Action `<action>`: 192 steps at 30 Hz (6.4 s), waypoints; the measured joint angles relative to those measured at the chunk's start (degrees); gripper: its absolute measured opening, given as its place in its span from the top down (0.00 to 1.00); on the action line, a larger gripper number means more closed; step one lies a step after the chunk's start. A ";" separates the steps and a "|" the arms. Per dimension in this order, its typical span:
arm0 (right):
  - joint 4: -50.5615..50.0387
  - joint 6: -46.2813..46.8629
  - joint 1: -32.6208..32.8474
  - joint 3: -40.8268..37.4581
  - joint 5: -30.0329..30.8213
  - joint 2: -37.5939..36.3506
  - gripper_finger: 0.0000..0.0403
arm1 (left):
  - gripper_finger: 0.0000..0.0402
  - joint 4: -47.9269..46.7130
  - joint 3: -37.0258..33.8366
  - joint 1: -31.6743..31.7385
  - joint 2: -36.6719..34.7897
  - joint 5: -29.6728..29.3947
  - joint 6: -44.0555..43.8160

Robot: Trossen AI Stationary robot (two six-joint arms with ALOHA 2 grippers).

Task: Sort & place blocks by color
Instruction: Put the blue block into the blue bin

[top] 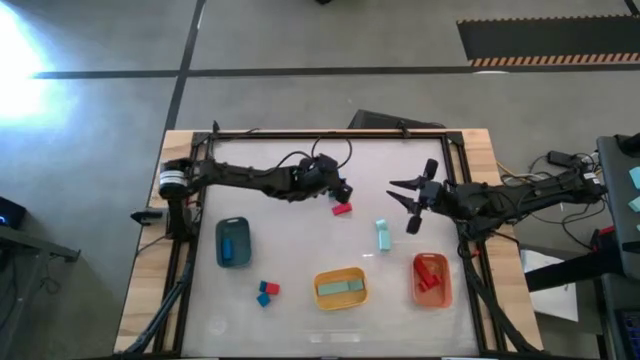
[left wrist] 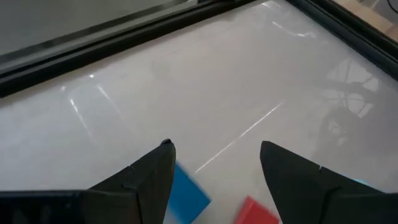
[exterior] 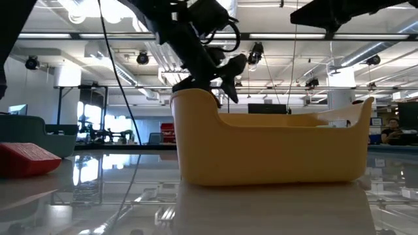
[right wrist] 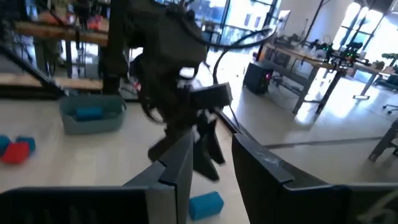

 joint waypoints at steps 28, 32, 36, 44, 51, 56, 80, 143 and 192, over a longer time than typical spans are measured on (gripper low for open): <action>-0.14 -0.20 -0.01 -2.15 -0.08 -4.04 0.81 | 0.45 -2.27 6.72 2.50 9.95 -2.47 -2.84; -0.14 -0.21 -0.01 -2.15 -0.08 -4.04 0.82 | 0.45 -7.86 5.88 2.27 9.96 -4.72 -5.63; -0.16 -0.20 -0.01 -2.21 -0.08 -4.02 0.82 | 0.45 -7.90 4.46 2.18 9.95 -4.73 -8.75; -0.18 -0.19 -0.01 -2.28 -0.08 -4.02 0.82 | 0.45 -5.11 2.92 1.56 10.10 -4.35 -10.55; -0.15 -0.20 -0.01 -2.28 -0.09 -3.82 0.82 | 0.45 -1.38 2.93 1.25 13.06 -5.23 -11.46; -0.22 -0.19 -0.01 -2.32 -0.08 -3.46 0.82 | 0.45 -1.79 3.09 1.24 13.71 -5.56 -11.79; 6.50 -10.82 -0.01 -2.29 -0.07 -3.31 0.83 | 0.45 -21.13 3.10 1.21 11.61 -1.51 -12.00; 5.79 -11.27 -0.01 -1.23 -0.05 -2.84 0.84 | 0.45 6.30 -9.78 2.38 4.09 0.89 8.64; 5.39 -11.72 -0.01 -1.23 -0.03 -2.82 0.84 | 0.71 10.98 -10.00 2.40 9.24 -6.16 4.56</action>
